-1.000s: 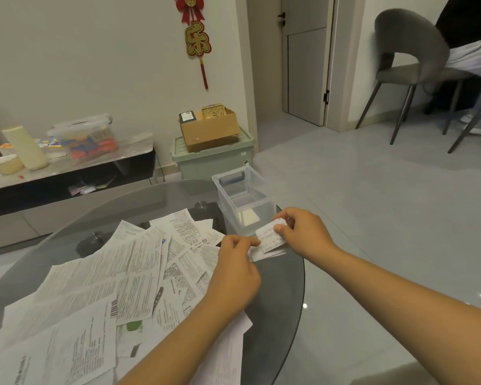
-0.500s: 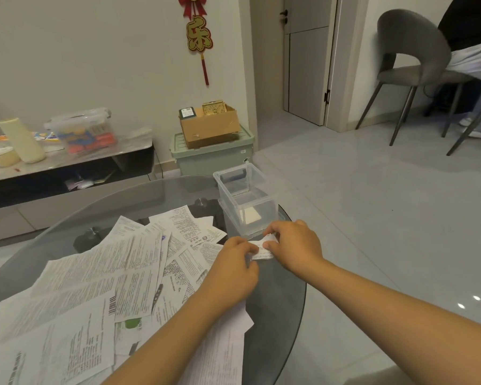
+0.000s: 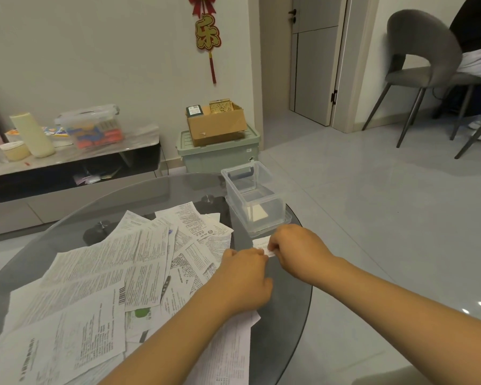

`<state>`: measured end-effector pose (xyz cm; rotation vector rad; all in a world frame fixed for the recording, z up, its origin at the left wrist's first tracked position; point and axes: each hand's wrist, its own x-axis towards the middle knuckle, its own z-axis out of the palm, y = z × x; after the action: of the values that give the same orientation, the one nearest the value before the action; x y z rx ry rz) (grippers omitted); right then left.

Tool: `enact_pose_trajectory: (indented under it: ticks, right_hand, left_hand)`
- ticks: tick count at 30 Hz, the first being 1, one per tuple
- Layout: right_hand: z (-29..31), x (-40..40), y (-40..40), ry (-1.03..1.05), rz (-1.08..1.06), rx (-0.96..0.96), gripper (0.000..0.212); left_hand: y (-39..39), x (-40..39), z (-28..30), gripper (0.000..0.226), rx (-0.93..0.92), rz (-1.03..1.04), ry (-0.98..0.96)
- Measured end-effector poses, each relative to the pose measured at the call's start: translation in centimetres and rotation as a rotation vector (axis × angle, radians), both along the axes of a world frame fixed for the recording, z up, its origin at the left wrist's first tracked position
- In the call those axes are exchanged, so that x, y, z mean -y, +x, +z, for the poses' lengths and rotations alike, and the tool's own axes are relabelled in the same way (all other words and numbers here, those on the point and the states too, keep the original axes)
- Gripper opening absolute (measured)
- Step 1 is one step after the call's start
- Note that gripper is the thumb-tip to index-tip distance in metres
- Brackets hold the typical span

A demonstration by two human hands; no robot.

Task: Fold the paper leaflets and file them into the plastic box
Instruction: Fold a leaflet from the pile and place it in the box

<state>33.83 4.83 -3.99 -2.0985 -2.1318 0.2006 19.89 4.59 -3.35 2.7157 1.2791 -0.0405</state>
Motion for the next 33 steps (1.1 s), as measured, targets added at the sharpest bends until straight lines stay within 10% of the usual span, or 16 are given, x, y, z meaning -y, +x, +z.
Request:
enact_pose_trajectory:
  ticks: [13, 33]
  right_hand:
    - [3.3, 1.2, -1.9, 0.088, 0.015, -0.178, 0.038]
    - [3.4, -0.4, -11.1, 0.037, 0.278, -0.164, 0.029]
  left_hand:
    - [-3.8, 1.4, 3.0, 0.029, 0.570, 0.241, -0.236]
    - [-14.5, 1.2, 1.1, 0.058, -0.033, 0.479, -0.103]
